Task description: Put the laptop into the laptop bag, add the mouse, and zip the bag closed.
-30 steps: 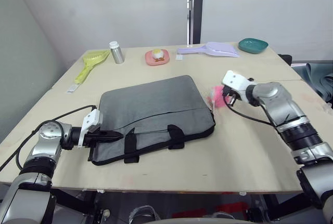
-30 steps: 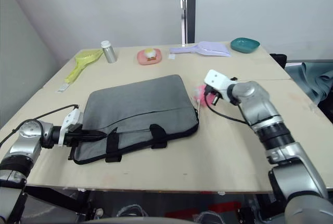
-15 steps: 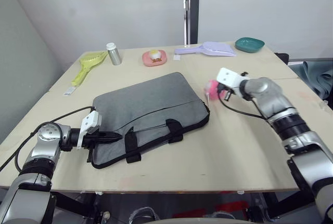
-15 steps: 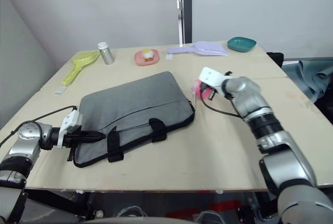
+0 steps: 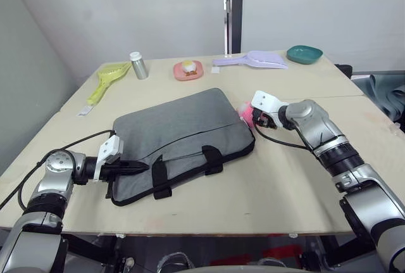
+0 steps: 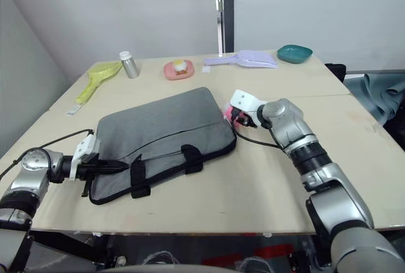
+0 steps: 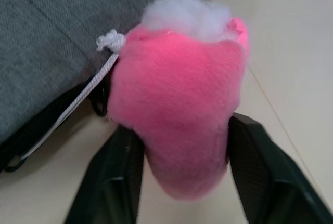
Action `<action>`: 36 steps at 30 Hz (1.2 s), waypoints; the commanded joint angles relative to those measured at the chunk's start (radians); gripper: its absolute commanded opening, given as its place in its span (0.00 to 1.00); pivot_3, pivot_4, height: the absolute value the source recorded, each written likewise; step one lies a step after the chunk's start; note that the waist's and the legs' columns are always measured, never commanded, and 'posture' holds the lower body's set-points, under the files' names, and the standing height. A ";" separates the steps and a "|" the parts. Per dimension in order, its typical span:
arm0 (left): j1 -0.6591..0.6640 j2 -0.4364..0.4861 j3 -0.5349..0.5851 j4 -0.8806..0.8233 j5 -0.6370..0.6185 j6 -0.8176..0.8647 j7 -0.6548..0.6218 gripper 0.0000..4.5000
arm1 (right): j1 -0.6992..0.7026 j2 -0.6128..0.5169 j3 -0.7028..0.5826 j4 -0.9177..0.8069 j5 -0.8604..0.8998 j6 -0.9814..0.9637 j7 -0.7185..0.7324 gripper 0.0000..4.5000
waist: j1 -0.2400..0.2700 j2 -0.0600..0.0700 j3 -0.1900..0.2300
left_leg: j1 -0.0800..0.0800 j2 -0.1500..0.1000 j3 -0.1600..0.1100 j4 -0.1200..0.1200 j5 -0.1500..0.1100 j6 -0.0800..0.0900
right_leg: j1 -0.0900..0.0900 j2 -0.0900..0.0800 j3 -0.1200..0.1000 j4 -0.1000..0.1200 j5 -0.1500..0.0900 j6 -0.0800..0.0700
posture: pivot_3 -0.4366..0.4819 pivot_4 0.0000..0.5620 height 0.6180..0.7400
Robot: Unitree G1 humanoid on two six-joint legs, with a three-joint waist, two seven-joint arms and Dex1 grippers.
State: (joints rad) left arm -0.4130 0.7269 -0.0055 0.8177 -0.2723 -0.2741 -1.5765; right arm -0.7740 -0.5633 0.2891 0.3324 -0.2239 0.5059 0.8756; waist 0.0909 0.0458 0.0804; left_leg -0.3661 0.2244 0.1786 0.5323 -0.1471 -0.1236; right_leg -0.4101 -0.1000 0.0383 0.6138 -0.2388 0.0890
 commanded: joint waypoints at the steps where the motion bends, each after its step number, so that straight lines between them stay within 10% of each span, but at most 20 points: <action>1: 0.098 -0.032 -0.118 0.056 0.122 0.069 -0.008 0.00 | -0.037 -0.026 -0.048 -0.047 0.039 0.060 0.031 0.87 | 0.003 0.000 0.000 | 0.000 0.000 0.000 0.000 0.000 0.000 | 0.000 0.000 0.000 0.000 0.000 0.000 | 0.48 0.27 1.00; 3: 0.089 -0.025 -0.112 0.032 0.117 0.091 0.001 0.00 | -0.044 -0.045 -0.084 -0.081 0.090 0.131 0.070 1.00 | 0.007 0.000 0.000 | -0.001 0.000 0.000 0.000 0.000 0.000 | 0.000 0.000 0.000 0.000 0.001 -0.002 | 0.48 0.27 1.00; 13: 0.129 0.037 -0.006 -0.263 -0.016 0.293 0.035 0.00 | 0.106 -0.342 -0.278 -0.340 0.399 0.305 0.367 1.00 | 0.014 -0.014 0.011 | -0.005 0.002 0.000 -0.001 -0.003 0.001 | -0.003 0.001 -0.003 -0.007 0.007 -0.014 | 0.48 0.27 1.00; 23: 0.299 0.162 0.179 -0.692 -0.152 0.504 0.162 0.00 | 0.264 -0.404 -0.437 -0.366 0.527 0.236 0.338 1.00 | 0.001 -0.041 0.031 | -0.025 0.008 -0.002 0.013 -0.006 0.011 | -0.017 0.006 -0.006 -0.006 0.007 -0.017 | 0.48 0.27 1.00; 36: 0.585 0.319 0.698 -0.936 -0.394 0.922 0.258 0.98 | 0.446 -0.425 -0.615 -0.482 0.711 0.287 0.297 1.00 | 0.003 -0.058 0.044 | -0.035 0.022 -0.006 0.028 -0.009 0.008 | -0.023 0.018 -0.009 0.003 0.008 -0.020 | 0.48 0.27 1.00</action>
State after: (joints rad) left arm 0.1482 1.0129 0.5801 -0.0809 -0.6204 0.5735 -1.3146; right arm -0.3331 -0.9670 -0.2664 -0.1032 0.4519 0.7888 1.1770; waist 0.0939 -0.0119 0.1243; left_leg -0.4010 0.2477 0.1725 0.5603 -0.1565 -0.1160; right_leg -0.4332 -0.0804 0.0291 0.6167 -0.2324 0.0647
